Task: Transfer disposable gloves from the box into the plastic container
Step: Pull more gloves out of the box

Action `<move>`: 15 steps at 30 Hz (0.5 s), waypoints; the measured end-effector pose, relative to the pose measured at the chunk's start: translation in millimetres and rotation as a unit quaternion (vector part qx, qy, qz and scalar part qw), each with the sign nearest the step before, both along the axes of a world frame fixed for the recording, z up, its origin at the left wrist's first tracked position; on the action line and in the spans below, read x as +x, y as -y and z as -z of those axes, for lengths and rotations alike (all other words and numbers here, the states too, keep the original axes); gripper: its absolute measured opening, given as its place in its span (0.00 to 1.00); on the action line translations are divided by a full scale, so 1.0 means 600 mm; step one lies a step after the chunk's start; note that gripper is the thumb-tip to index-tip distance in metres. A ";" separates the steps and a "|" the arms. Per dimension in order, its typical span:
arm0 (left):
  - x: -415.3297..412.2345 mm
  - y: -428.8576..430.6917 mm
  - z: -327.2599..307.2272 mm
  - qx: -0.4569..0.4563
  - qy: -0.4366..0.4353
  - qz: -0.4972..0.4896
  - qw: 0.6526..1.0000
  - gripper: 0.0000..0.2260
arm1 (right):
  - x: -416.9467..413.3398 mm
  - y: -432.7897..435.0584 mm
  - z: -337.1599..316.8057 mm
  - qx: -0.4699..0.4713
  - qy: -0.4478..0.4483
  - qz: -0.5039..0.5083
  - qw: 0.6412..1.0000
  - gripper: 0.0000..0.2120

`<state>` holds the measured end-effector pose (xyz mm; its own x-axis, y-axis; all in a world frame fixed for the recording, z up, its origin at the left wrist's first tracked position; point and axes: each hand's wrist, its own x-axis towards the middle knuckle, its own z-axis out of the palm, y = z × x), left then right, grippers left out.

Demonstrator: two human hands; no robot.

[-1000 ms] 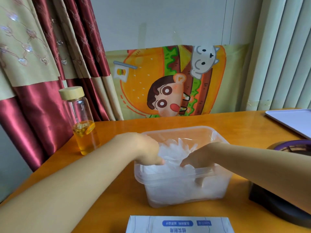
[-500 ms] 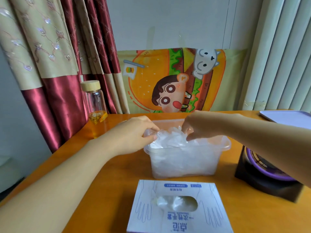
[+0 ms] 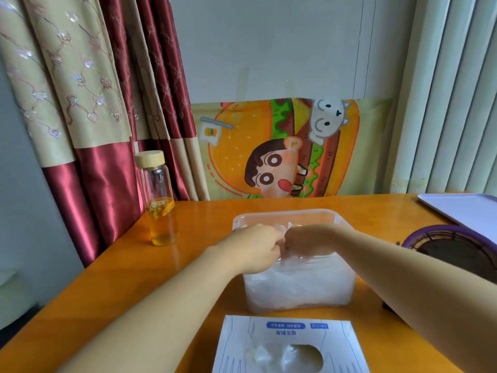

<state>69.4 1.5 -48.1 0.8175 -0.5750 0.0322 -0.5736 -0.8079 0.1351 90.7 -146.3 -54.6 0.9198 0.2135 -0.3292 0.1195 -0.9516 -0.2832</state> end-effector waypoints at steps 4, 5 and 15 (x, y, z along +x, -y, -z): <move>0.030 0.016 0.012 0.088 -0.119 -0.061 0.987 0.20 | 0.019 0.016 0.004 0.085 -0.050 0.049 0.994 0.16; 0.034 0.020 0.013 0.106 -0.128 -0.075 0.983 0.20 | 0.020 0.022 0.003 0.101 -0.058 0.054 0.992 0.15; 0.048 0.026 0.013 0.192 -0.131 -0.149 0.961 0.27 | -0.022 0.064 -0.043 0.158 -0.031 0.040 0.986 0.15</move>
